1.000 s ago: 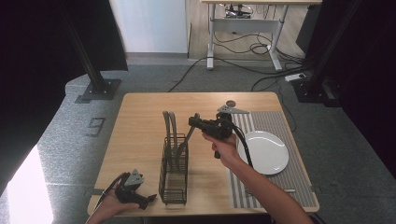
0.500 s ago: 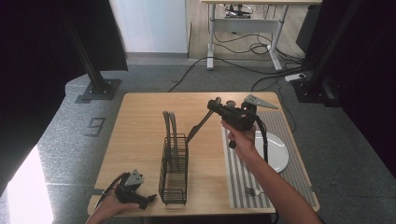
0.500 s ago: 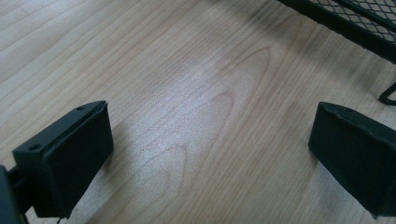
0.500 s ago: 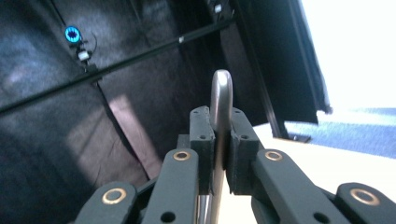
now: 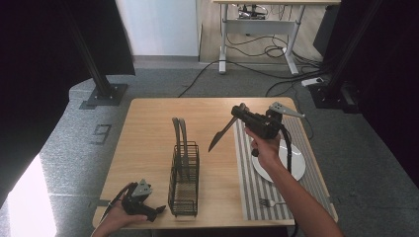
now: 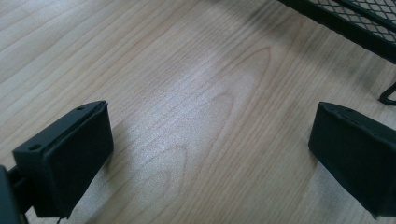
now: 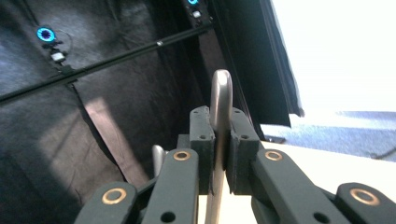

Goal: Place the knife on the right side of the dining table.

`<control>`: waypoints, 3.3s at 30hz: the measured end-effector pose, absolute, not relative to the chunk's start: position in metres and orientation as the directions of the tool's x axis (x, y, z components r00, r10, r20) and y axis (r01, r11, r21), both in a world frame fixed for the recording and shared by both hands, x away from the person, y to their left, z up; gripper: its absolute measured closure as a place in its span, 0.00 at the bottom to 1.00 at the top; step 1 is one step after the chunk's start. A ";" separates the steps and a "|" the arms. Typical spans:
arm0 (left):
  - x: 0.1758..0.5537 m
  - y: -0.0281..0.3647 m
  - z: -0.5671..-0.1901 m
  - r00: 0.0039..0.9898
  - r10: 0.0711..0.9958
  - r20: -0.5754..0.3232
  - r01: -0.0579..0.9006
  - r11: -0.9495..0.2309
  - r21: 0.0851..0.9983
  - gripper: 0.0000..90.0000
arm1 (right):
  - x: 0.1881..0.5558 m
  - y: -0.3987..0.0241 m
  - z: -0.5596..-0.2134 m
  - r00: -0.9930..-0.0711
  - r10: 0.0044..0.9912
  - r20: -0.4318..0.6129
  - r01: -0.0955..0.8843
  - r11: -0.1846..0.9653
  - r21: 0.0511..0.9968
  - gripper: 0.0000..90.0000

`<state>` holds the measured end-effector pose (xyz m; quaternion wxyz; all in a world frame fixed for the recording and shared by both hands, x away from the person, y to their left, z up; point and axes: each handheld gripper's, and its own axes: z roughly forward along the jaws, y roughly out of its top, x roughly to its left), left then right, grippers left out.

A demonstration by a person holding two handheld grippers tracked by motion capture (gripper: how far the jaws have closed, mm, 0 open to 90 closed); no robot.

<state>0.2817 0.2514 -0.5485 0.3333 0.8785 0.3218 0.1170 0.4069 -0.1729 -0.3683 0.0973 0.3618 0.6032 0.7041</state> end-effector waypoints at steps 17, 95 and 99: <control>0.282 0.251 -0.548 0.765 0.645 -0.009 0.488 -0.570 0.661 0.00 | 0.436 -0.173 -0.399 -0.655 0.630 0.417 0.343 -0.243 0.907 0.92; 0.282 0.251 -0.549 0.766 0.643 -0.009 0.487 -0.571 0.661 0.00 | 0.501 -0.261 -0.440 -0.366 0.801 0.474 0.304 -0.378 0.874 0.92; 0.282 0.251 -0.549 0.766 0.643 -0.009 0.487 -0.571 0.661 0.00 | 0.504 -0.263 -0.440 -0.356 0.809 0.467 0.306 -0.372 0.877 0.92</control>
